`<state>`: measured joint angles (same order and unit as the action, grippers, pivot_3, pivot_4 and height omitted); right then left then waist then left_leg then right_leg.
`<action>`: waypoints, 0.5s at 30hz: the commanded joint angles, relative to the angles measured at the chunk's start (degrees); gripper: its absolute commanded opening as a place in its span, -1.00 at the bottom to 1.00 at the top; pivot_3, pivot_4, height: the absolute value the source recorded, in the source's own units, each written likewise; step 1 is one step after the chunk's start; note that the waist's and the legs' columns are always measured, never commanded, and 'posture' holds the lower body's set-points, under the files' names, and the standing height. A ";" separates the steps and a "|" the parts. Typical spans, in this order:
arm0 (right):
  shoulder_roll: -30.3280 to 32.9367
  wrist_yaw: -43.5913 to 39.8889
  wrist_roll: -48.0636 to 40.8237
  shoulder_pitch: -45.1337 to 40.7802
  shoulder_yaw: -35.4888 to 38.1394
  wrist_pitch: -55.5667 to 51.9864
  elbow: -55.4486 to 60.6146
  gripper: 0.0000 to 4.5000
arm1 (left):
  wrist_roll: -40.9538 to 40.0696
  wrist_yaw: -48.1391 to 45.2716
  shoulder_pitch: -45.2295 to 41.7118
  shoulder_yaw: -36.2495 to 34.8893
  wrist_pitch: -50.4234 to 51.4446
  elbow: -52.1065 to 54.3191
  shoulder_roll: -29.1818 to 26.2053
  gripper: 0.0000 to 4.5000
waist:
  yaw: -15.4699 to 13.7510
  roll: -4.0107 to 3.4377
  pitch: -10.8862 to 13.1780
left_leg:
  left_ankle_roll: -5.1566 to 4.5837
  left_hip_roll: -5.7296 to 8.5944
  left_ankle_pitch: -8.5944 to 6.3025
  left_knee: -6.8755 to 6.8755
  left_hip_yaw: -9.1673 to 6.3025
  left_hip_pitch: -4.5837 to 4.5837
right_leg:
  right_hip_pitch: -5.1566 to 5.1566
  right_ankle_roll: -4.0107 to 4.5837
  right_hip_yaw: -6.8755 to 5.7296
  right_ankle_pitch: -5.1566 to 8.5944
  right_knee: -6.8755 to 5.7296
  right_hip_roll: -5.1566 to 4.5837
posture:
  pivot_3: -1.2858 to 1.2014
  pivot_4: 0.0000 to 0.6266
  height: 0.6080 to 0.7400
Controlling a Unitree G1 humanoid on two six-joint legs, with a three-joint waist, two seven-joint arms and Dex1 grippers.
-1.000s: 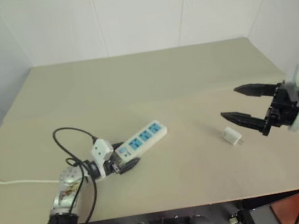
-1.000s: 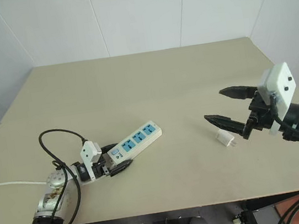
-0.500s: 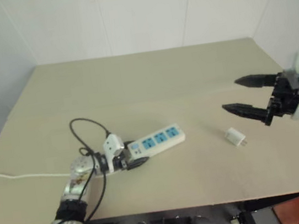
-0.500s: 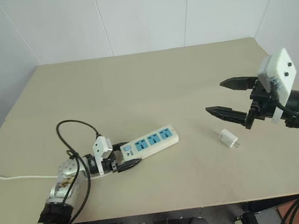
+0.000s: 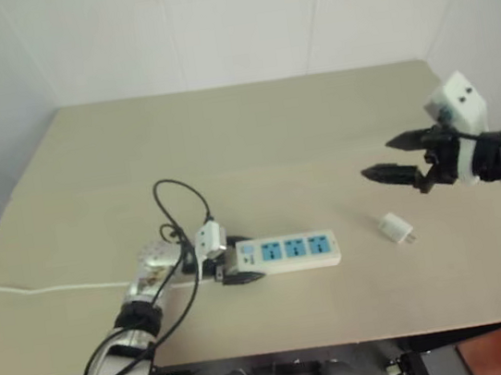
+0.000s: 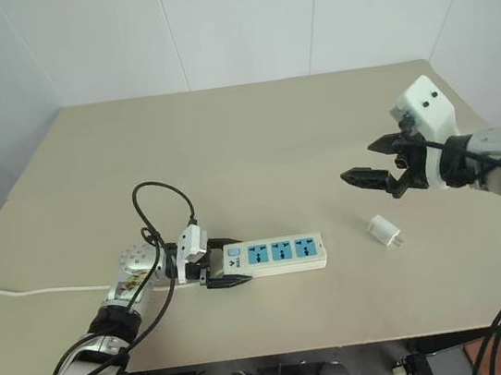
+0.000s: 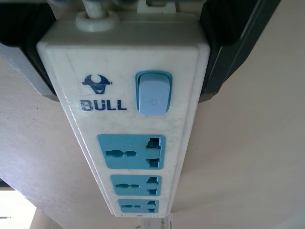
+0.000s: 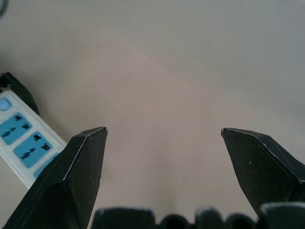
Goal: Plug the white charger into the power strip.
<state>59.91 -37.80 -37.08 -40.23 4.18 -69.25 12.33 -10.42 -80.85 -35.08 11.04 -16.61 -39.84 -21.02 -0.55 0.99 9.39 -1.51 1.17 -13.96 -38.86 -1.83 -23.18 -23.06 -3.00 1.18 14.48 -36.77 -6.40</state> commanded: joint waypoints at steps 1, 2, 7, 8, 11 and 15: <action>-0.21 3.17 1.42 -9.26 -3.79 -13.48 -4.47 1.00 | 1.36 -0.76 1.64 1.53 -0.50 -1.19 1.12 0.47 | -0.01 -0.07 -0.04 | 0.00 0.00 0.00 0.00 0.00 0.00 | -0.03 0.01 0.01 0.00 -0.02 -0.01 | 0.03 -0.52 1.00; 0.13 2.63 1.88 -12.39 -7.05 -16.72 -6.47 1.00 | 1.34 -0.80 1.57 1.51 -0.33 -1.27 1.28 0.47 | -0.08 -0.08 -0.05 | 0.00 0.00 0.00 0.01 -0.02 0.00 | -0.02 0.01 0.00 0.00 0.00 0.00 | 0.03 -0.52 1.00; 2.56 -4.04 4.93 -20.49 -22.85 -18.25 -12.96 1.00 | 1.61 -1.93 1.06 2.01 1.15 -1.47 1.45 0.47 | -0.17 -0.15 -0.09 | -0.06 0.04 -0.04 0.02 -0.03 -0.10 | -0.08 0.00 -0.06 0.00 0.06 -0.02 | 0.03 -0.52 1.00; 2.75 -5.67 5.63 -21.23 -25.51 -17.35 -14.15 1.00 | 1.60 -2.48 1.07 2.19 1.56 -1.29 1.35 0.47 | -0.13 -0.15 -0.09 | -0.06 0.05 -0.04 0.01 -0.03 -0.10 | -0.07 0.00 -0.08 0.00 0.07 -0.03 | 0.03 -0.52 1.00; 2.88 -9.92 8.01 -21.92 -31.61 -14.20 -16.24 1.00 | 1.81 -3.50 1.16 2.56 2.23 -0.82 1.07 0.47 | 0.01 -0.16 -0.09 | -0.06 0.08 -0.04 0.01 0.01 -0.10 | -0.09 -0.01 -0.06 0.00 0.06 -0.02 | 0.03 -0.52 1.00; 2.26 -14.36 11.31 -21.05 -37.06 -10.17 -17.13 1.00 | 2.18 -3.12 0.88 2.42 3.50 -0.56 0.91 0.47 | 0.13 -0.18 -0.10 | -0.07 0.13 -0.04 0.00 0.02 -0.09 | -0.11 -0.02 -0.06 0.00 0.02 -0.01 | 0.03 -0.52 1.00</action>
<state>61.65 -50.47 -27.33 -60.56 -32.53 -81.50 -5.12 -9.96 -83.17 -35.59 11.06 -14.41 -39.66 -20.79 -0.42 0.81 9.29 -1.58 1.33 -14.00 -38.86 -1.81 -23.28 -23.17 -3.02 1.12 14.48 -36.75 -6.41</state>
